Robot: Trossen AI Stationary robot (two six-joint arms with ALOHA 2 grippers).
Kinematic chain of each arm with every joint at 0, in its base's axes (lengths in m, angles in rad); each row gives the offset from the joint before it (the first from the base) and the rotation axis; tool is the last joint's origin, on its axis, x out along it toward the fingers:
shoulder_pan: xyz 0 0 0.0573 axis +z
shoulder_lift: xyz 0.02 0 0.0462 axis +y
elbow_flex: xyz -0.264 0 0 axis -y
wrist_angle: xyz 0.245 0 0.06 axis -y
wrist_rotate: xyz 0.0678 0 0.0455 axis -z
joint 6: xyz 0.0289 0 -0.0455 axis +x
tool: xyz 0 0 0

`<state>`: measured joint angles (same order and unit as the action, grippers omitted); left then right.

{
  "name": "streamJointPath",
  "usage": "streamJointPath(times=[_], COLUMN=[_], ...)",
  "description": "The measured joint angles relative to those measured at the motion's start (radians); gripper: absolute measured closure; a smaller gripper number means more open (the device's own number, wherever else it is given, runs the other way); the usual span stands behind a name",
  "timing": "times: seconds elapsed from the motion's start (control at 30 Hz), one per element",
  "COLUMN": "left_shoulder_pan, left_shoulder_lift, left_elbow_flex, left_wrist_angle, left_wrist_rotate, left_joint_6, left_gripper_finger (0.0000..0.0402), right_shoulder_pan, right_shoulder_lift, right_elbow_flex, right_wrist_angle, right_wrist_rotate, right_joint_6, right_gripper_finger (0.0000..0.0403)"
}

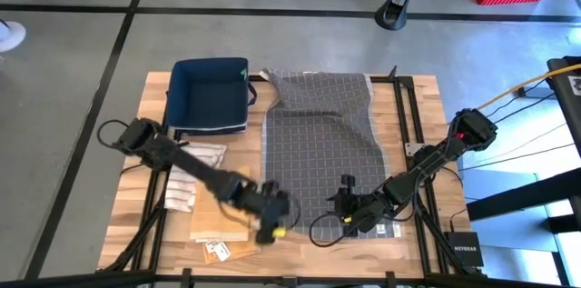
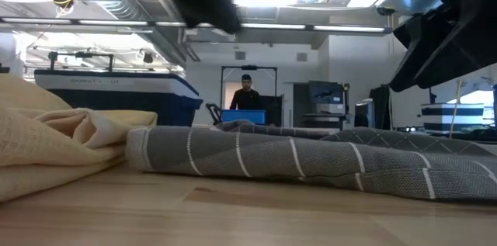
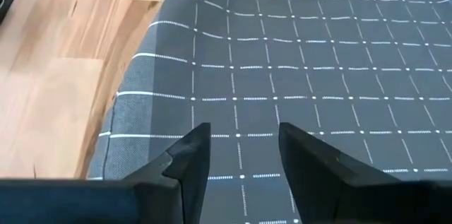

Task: Fold towel
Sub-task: Fold the gray pattern towel

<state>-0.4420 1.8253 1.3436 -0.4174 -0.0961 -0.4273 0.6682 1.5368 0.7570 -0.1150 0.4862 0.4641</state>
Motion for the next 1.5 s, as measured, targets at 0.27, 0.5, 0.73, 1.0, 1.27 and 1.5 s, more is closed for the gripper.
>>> streamJointPath(times=[0.27,0.5,0.73,1.0,1.27,1.5], left_shoulder_pan=[-0.079,0.003,0.132,0.266,0.32,0.212], left_shoulder_lift=[0.127,0.209,0.183,0.181,0.174,0.076], left_elbow_flex=[-0.029,-0.025,-0.015,-0.012,-0.013,-0.012], left_wrist_angle=[0.01,0.017,0.008,0.125,0.095,0.016], left_wrist_rotate=[0.097,0.148,-0.102,-0.399,-0.279,-0.223], left_joint_6=[-0.173,-0.136,-0.05,0.091,0.061,0.079], left_gripper_finger=[0.0251,0.0251,0.0251,0.0251,0.0251,0.0251], right_shoulder_pan=[0.0,0.0,-0.001,-0.001,0.0,0.0], right_shoulder_lift=[0.0,0.0,-0.001,-0.001,-0.001,-0.001], right_elbow_flex=[0.0,0.0,0.0,0.0,0.0,0.0], right_wrist_angle=[0.014,0.02,0.015,0.009,0.006,0.005], right_wrist_rotate=[0.0,0.0,-0.003,-0.008,-0.015,-0.034], right_joint_6=[0.006,0.006,0.004,0.003,0.004,0.008], right_gripper_finger=[0.0233,0.0233,0.0233,0.0233,0.0233,0.0233])
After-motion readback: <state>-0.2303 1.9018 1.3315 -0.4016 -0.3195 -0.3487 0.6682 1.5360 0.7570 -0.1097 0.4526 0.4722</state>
